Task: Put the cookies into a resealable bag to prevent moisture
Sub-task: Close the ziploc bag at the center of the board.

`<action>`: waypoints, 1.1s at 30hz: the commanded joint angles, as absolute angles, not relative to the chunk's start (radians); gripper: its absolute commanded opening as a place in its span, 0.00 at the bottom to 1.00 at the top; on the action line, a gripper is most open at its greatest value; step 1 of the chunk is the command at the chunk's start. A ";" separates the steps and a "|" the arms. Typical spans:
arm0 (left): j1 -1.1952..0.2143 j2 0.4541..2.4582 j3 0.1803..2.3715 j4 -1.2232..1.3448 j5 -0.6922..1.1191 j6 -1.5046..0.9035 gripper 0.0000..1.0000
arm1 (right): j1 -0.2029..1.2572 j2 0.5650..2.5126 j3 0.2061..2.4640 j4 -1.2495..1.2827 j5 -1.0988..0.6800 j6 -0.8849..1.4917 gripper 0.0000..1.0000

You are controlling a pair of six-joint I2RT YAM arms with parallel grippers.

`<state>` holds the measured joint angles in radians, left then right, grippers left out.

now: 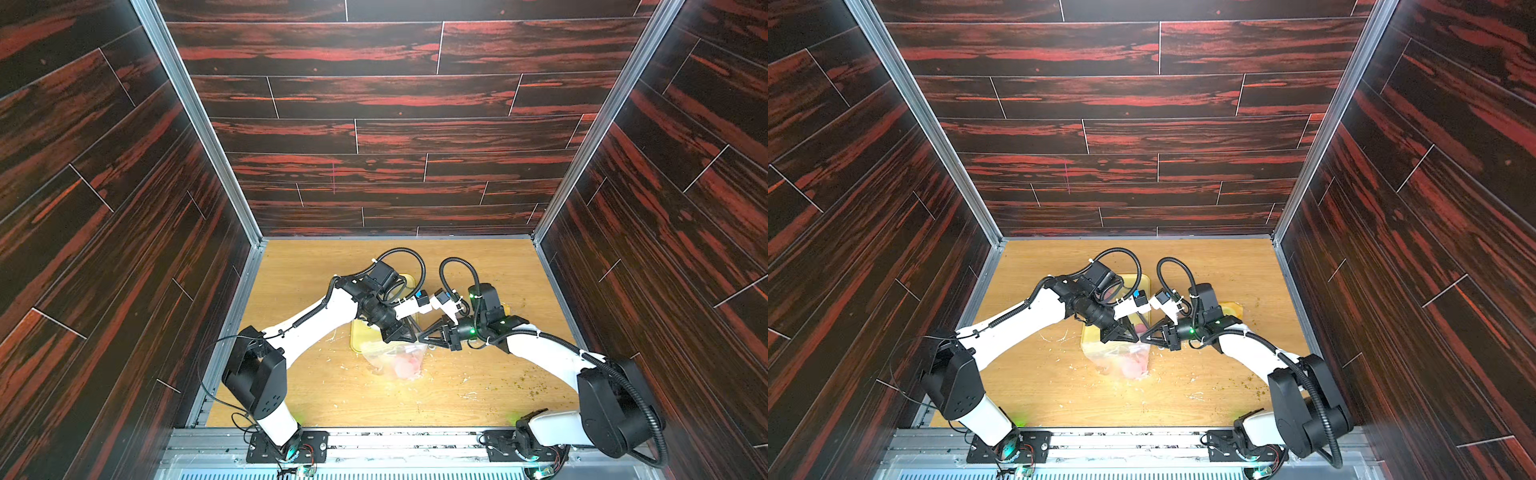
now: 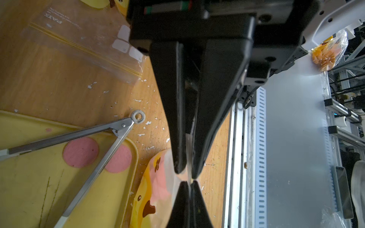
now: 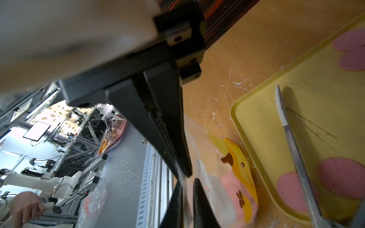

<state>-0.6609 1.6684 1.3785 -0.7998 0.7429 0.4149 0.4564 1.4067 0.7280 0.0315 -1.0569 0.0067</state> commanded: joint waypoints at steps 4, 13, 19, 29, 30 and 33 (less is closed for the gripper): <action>-0.644 1.656 1.401 -0.825 0.766 0.414 0.02 | 0.478 1.441 0.724 0.048 -1.092 -0.009 0.05; -0.643 1.640 1.363 -0.790 0.761 0.410 0.39 | 0.477 1.423 0.727 0.061 -1.089 0.012 0.00; -0.643 1.632 1.330 -0.767 0.738 0.432 0.33 | 0.477 1.430 0.726 0.088 -1.110 0.042 0.00; -0.639 1.599 1.335 -0.796 0.734 0.452 0.00 | 0.473 1.435 0.730 0.040 -1.083 0.017 0.00; -0.637 1.601 1.336 -0.808 0.733 0.453 0.00 | 0.469 1.436 0.730 0.037 -1.079 0.016 0.00; -0.633 1.600 1.337 -0.840 0.700 0.450 0.16 | 0.461 1.433 0.730 0.029 -1.075 0.013 0.00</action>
